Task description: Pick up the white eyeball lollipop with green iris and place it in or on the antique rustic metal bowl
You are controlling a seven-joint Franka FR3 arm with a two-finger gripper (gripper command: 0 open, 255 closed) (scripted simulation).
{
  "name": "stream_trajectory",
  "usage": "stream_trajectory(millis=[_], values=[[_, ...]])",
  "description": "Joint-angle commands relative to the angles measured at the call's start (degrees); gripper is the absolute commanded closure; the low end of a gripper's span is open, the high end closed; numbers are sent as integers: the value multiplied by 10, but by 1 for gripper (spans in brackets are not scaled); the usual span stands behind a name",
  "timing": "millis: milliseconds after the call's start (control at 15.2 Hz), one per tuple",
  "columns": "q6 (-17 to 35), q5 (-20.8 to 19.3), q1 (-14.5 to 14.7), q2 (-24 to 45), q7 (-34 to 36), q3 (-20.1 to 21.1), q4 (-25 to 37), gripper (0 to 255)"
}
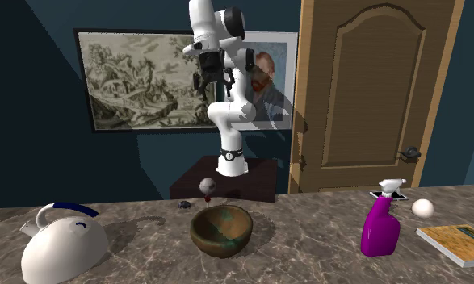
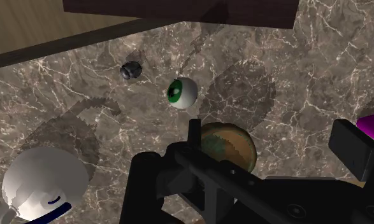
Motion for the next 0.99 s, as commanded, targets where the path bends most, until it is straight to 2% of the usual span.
stream_trajectory(millis=[0, 462, 924], values=[[0, 0, 0, 0, 0, 0, 0, 0], [110, 3, 2, 90, -46, -30, -60, 0], [221, 21, 11, 219, -99, -59, -86, 0]])
